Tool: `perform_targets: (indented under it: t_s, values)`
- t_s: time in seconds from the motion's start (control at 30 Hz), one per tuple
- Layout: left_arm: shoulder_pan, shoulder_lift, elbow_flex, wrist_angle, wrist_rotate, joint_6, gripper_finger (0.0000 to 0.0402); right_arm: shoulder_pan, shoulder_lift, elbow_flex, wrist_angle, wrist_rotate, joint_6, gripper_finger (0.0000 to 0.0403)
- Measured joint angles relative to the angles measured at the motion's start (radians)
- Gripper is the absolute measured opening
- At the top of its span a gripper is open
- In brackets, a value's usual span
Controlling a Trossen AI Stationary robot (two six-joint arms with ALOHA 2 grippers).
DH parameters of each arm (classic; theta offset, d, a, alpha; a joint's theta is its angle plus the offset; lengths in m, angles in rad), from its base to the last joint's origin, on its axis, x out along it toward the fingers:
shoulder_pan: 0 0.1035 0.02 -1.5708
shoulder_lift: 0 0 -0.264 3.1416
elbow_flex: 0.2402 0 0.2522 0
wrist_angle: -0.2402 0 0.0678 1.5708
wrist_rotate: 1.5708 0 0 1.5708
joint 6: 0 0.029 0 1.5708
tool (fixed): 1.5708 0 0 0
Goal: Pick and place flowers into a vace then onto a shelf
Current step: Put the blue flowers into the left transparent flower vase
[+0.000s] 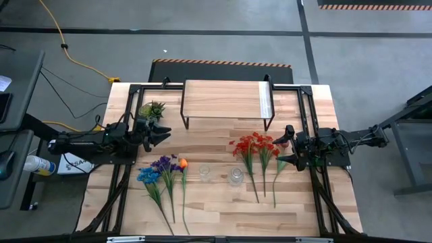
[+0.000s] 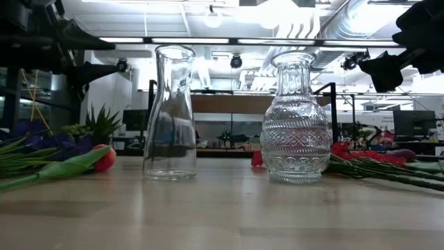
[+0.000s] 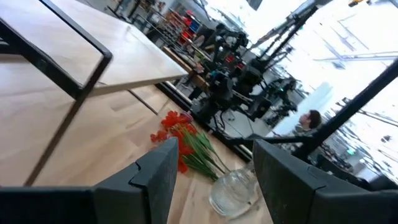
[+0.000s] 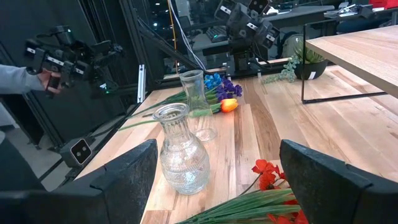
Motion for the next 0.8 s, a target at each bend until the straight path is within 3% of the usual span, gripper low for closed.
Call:
perform_targets:
  t_s: [0.63, 0.8]
  values:
    - [0.0, 0.0, 0.0, 0.012, -0.018, -0.157, 0.0239, 0.0, 0.0, 0.0, 0.001, 0.0, 0.002, 0.0328]
    - [0.0, 0.0, 0.0, 0.034, -0.018, -0.198, 0.0239, 0.0, 0.0, 0.0, 0.079, 0.002, 0.205, 0.0328]
